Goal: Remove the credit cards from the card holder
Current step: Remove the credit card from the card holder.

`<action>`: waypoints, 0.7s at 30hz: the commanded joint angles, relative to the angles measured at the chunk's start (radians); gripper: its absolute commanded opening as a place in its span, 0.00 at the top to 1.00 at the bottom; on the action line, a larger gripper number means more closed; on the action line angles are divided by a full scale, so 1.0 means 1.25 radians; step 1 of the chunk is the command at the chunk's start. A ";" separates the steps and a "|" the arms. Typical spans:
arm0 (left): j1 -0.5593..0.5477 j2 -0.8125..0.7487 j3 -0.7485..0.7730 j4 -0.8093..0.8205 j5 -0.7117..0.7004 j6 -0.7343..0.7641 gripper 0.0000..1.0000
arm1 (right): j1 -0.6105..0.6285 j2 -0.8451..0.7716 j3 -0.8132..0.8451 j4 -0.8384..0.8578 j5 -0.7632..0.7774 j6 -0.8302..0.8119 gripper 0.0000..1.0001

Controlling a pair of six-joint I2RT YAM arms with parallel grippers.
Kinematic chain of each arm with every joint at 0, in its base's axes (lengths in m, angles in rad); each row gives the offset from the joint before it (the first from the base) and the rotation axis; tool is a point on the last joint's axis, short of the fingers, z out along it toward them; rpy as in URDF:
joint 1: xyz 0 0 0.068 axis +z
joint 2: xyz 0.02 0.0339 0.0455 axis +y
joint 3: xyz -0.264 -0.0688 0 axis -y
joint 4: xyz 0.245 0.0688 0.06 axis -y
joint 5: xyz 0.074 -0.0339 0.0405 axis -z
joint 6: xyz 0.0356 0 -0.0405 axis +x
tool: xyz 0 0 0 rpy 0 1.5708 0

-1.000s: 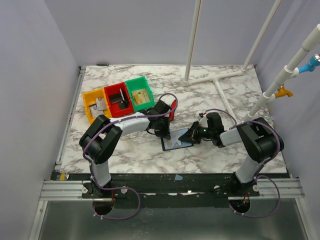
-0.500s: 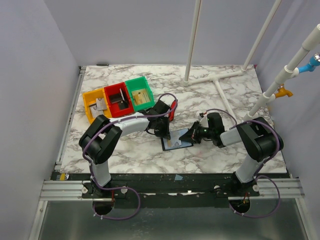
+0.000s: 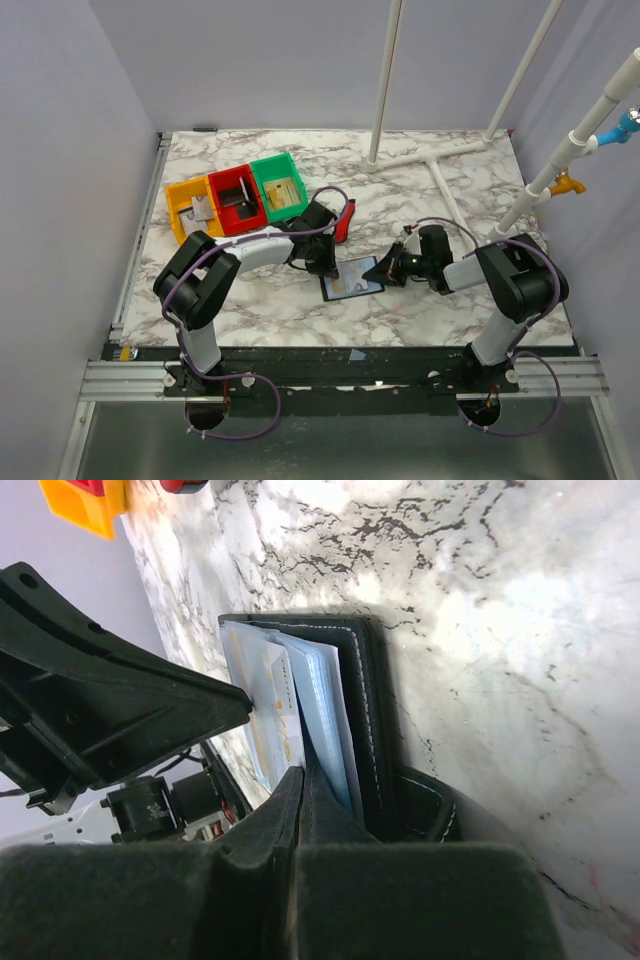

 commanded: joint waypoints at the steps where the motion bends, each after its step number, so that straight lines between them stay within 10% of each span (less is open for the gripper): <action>1: 0.009 0.002 -0.025 -0.055 -0.028 0.017 1.00 | -0.012 -0.012 -0.010 -0.038 0.006 -0.033 0.99; 21: 0.010 -0.006 0.011 -0.077 -0.018 0.031 1.00 | -0.044 -0.076 -0.005 -0.133 0.032 -0.088 1.00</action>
